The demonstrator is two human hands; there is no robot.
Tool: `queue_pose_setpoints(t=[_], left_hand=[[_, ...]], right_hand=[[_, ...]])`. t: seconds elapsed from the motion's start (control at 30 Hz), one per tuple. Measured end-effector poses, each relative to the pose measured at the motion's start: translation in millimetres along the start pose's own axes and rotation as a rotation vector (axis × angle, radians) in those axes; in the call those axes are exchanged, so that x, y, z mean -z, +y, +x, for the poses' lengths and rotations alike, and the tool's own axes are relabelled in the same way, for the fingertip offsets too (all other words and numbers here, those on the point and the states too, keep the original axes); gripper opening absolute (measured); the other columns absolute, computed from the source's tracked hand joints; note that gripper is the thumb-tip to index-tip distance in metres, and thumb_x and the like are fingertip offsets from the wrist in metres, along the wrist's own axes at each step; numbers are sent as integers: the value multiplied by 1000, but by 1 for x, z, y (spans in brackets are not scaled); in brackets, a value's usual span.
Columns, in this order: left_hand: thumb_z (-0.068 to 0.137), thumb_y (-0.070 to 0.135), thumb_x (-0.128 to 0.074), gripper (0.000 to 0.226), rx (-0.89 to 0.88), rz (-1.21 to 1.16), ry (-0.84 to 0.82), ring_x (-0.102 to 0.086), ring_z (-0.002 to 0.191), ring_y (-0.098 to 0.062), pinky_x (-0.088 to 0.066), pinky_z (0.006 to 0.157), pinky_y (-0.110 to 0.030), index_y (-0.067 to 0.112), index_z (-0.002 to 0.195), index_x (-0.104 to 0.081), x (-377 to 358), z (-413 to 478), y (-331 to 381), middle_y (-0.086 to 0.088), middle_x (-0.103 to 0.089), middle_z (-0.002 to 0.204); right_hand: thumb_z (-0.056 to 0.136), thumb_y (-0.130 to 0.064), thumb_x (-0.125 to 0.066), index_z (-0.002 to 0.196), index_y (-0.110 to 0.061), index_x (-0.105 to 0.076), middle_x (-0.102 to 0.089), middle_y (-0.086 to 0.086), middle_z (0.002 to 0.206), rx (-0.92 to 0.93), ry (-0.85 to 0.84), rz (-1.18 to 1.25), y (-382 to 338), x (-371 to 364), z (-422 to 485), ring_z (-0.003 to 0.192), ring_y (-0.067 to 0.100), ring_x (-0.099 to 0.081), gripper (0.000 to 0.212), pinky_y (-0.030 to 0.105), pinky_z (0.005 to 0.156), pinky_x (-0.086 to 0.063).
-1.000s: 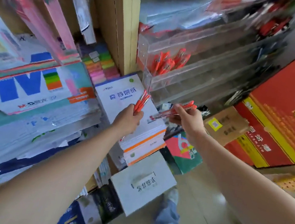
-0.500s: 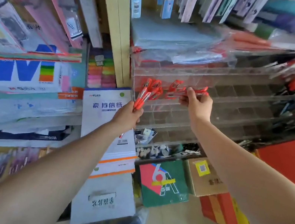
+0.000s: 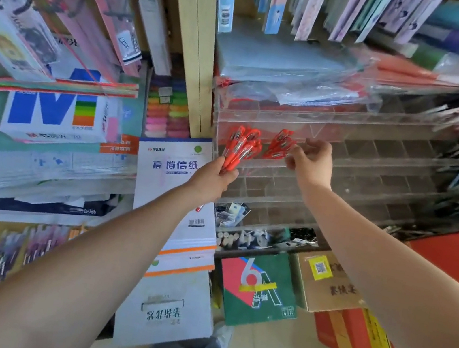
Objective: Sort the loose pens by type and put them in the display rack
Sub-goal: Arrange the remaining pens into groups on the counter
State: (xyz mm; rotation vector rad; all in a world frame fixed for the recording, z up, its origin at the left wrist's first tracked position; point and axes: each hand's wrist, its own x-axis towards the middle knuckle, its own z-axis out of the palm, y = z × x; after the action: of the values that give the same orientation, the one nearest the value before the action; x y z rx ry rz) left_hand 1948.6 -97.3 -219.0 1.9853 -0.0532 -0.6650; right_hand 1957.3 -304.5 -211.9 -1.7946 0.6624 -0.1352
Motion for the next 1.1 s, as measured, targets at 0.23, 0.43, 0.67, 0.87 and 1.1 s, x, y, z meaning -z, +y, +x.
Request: queue_pose_setpoints(t=[0.23, 0.43, 0.67, 0.87, 1.1], left_hand=[[99, 26, -47, 26, -128, 133, -236, -53, 77, -11, -45, 71, -30, 14, 122, -49, -7, -11, 14, 2, -56, 87], [97, 30, -51, 24, -128, 344, -282, -53, 79, -17, -43, 69, -31, 13, 113, -51, -13, -10, 19, -5, -57, 93], [93, 30, -54, 52, -292, 758, 149, -34, 127, -29, -31, 105, -35, 11, 138, -36, -12, 11, 24, -14, -34, 136], [91, 37, -56, 82, -63, 802, 147, -10, 144, -34, -16, 116, -40, 9, 150, -7, -26, 20, 29, -19, -10, 155], [93, 38, -54, 88, 55, 729, 135, -1, 147, -30, -9, 118, -39, 12, 152, 6, -34, 18, 19, -15, 0, 159]], right_hand=[[85, -24, -70, 97, -6, -60, -62, 5, 78, -112, -538, 155, 0, -10, -58, 55, 10, -52, 23, 19, 51, -42], [90, -13, -63, 83, -3, -63, -68, 4, 69, -141, -436, 256, 4, -4, -68, 56, 7, -63, 13, 17, 56, -50], [89, -19, -67, 85, -9, -62, -64, 4, 71, -40, -47, 253, -8, 35, -23, 59, 11, -56, 12, 25, 63, -51], [89, -24, -68, 84, -15, -58, -65, -2, 74, 17, 19, 166, -14, 33, 12, 67, 11, -61, 14, 33, 79, -56], [88, -24, -68, 99, -13, -59, -70, 9, 91, 18, -176, -78, 0, 3, 27, 82, 25, -68, 18, 46, 85, -55]])
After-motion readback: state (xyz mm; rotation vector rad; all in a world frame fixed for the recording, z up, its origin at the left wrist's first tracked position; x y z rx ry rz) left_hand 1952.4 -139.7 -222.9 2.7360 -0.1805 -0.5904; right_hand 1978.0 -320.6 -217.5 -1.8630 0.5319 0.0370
